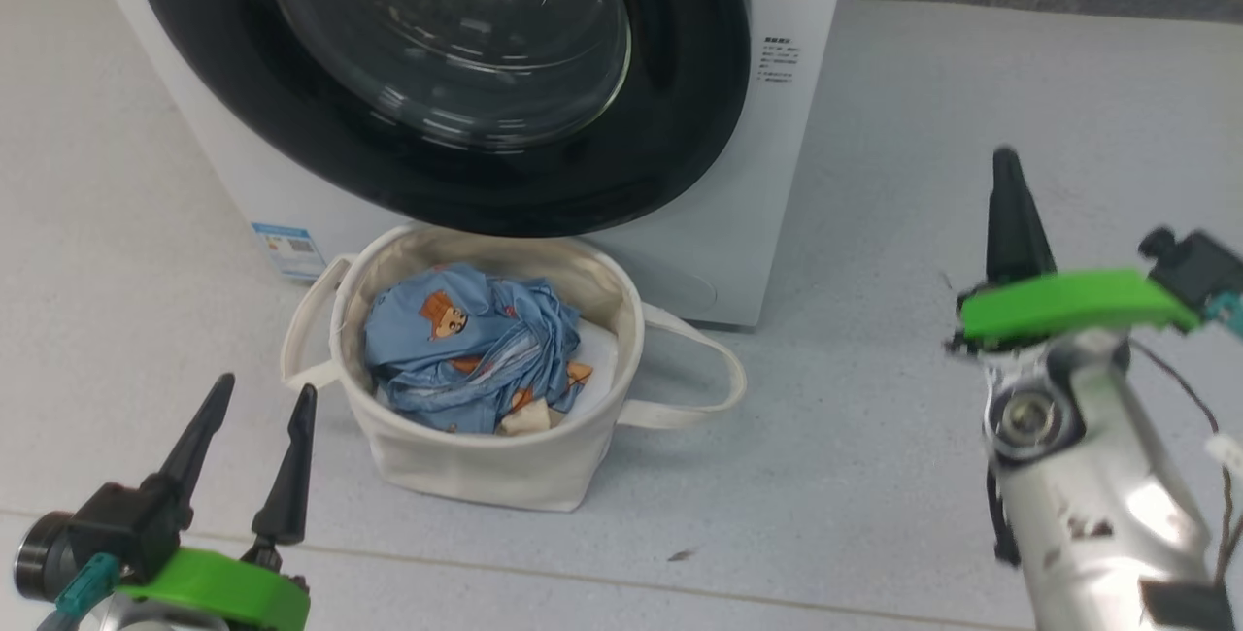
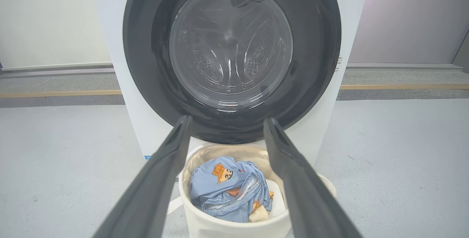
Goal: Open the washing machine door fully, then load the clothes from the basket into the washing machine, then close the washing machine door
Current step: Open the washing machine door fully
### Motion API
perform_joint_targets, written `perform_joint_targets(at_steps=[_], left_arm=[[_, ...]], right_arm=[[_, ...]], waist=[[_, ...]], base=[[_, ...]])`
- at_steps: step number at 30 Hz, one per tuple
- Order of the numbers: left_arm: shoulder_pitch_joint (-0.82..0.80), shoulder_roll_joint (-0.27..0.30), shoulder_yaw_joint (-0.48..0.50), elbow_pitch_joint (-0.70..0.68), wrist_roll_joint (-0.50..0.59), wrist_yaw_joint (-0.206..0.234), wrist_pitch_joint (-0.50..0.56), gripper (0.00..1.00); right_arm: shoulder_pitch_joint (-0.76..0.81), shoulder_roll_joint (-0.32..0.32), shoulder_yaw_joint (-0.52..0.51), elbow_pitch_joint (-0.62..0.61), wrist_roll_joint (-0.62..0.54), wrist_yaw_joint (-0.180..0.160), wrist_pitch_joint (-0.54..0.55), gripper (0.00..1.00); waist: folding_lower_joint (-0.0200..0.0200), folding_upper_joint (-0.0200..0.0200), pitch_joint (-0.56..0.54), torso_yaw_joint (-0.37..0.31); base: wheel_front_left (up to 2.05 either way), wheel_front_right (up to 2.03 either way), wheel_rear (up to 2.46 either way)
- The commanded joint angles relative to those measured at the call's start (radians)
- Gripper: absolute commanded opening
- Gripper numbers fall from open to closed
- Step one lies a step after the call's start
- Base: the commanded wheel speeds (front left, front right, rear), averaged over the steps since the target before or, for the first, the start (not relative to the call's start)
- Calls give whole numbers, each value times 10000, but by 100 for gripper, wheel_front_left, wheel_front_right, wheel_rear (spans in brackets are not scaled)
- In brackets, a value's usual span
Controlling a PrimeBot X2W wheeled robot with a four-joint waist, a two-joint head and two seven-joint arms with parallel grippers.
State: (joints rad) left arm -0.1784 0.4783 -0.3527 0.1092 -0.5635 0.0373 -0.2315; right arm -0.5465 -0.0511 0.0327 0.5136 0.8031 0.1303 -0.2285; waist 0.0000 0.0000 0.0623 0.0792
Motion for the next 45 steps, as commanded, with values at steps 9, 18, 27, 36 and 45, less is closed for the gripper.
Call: perform_joint_targets(at_steps=[9, 18, 27, 36, 45], left_arm=[[-699, 125, 578, -290, -127, -224, -231, 100], [-1018, -166, 708, -73, -162, -587, -284, 100], [-1565, -705, 997, 135, -84, -1129, -299, 100], [-1875, -1290, 1325, 303, 206, -1535, -301, 100], [-1941, -1635, 1425, 452, 384, -1655, -301, 100]], right_arm=[[-3054, -326, -989, 1143, 3367, 4, 3614, 0], [-5649, -1102, -1681, 3425, 4493, 4, 6364, 0], [-8029, -1375, -1897, 5523, 4132, 4, 6335, 0], [-8958, -1105, -1636, 6451, 3717, 4, 6218, 0], [-9405, -1015, -1671, 6786, 3717, 4, 6140, 0]], waist=[[0, 0, 685, 464], [0, 0, 1487, 1040], [0, 0, 2540, 1594], [0, 0, 3119, 1985], [0, 0, 3269, 2225]], base=[[0, 0, 0], [0, 0, 0], [0, 0, 0], [0, 0, 0], [0, 0, 0]])
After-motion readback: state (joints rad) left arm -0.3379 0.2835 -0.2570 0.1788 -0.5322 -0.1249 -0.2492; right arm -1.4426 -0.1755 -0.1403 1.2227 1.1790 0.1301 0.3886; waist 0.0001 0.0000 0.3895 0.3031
